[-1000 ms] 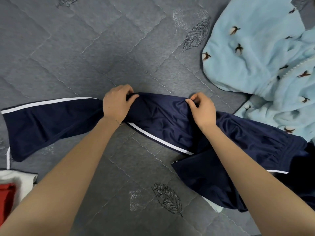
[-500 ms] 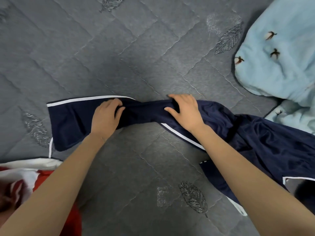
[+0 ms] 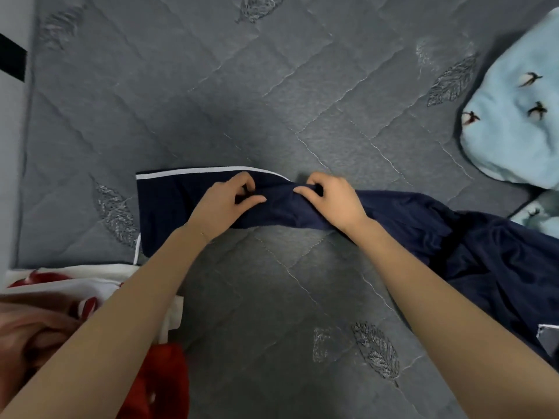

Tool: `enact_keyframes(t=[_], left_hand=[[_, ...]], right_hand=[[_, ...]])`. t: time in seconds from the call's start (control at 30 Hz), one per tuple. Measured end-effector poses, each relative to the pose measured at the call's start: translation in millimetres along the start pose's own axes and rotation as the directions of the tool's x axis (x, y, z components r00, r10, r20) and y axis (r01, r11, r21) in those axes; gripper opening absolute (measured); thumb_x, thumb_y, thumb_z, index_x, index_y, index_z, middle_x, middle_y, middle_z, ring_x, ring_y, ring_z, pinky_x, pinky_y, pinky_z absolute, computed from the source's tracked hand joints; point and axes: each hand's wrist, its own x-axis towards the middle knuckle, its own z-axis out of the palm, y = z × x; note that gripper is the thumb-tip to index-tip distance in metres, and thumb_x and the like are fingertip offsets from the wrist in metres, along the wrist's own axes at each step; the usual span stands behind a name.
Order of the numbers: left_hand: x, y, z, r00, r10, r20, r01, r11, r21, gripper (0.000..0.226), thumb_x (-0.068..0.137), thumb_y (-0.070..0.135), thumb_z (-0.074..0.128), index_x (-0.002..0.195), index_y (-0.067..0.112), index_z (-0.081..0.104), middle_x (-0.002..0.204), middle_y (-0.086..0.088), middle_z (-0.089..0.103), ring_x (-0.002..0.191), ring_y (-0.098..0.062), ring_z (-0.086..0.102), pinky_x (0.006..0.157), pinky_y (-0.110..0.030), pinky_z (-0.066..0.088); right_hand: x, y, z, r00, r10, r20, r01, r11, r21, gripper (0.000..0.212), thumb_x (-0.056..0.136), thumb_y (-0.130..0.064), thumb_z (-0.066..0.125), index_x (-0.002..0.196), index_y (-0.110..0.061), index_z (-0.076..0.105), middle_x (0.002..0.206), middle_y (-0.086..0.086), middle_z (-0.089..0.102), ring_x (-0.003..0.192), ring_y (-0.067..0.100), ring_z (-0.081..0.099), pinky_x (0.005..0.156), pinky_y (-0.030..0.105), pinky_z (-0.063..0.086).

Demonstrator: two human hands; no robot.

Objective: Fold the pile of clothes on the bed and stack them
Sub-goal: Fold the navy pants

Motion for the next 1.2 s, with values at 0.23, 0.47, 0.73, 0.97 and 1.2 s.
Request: enact_keyframes(t=[0.23,0.47,0.73,0.97,1.2], left_hand=[[-28.6,-66.4,-30.5,0.963,-0.269,0.029,0.256,0.939,0.228,0.018,0.096,0.022,0.06,0.101,0.004,0.061,0.094,-0.013,0.061,0.091,-0.03,0.058,0.074,-0.037,0.045],[-49.6,-58.8,-55.6,0.945,-0.307,-0.112,0.315,0.947,0.064,0.023,0.1,0.031,0.053,0.093,0.01,0.052,0.082,-0.011,0.059,0.075,-0.027,0.055,0.064,-0.038,0.042],[-58.3,-40.3,-107.9,0.972,-0.231,0.05,0.235,0.968,-0.092,0.035,0.095,0.031,0.06,0.073,0.004,0.061,0.071,-0.006,0.058,0.066,-0.007,0.051,0.066,-0.026,0.036],[-9.9,-61.7,-106.4,0.954,-0.188,-0.233,0.245,0.936,0.251,0.022,0.095,0.032,0.062,0.098,0.012,0.068,0.098,-0.007,0.068,0.093,-0.028,0.062,0.078,-0.039,0.048],[15.3,-85.1,-54.4,0.966,0.05,-0.255,0.065,0.903,0.424,0.033,0.093,0.02,0.062,0.126,0.014,0.063,0.133,-0.01,0.058,0.129,-0.033,0.048,0.114,-0.052,0.02]], right_hand=[[-9.4,-4.4,-2.8,0.994,0.091,-0.065,-0.089,0.995,0.033,0.031,0.098,-0.04,0.054,0.08,-0.015,0.049,0.071,0.007,0.06,0.07,0.028,0.055,0.063,0.037,0.039],[-27.1,-15.4,-1.5,0.994,0.108,0.02,-0.108,0.994,-0.001,0.037,0.101,-0.034,0.05,0.069,-0.022,0.036,0.058,-0.005,0.044,0.064,0.024,0.045,0.061,0.038,0.035],[-38.5,-35.4,-22.6,0.991,0.11,0.077,-0.127,0.952,0.277,0.036,0.097,-0.027,0.059,0.068,-0.011,0.046,0.064,0.002,0.045,0.062,0.009,0.039,0.063,0.026,0.034],[-5.6,-35.0,-7.8,0.975,0.119,-0.189,-0.117,0.993,0.024,0.02,0.095,-0.034,0.06,0.089,-0.015,0.065,0.087,0.001,0.069,0.087,0.025,0.06,0.08,0.038,0.045],[20.8,-38.4,22.4,0.961,0.091,-0.262,-0.147,0.968,-0.201,0.023,0.095,-0.032,0.06,0.113,-0.02,0.067,0.118,0.001,0.063,0.116,0.027,0.047,0.097,0.038,0.029]])
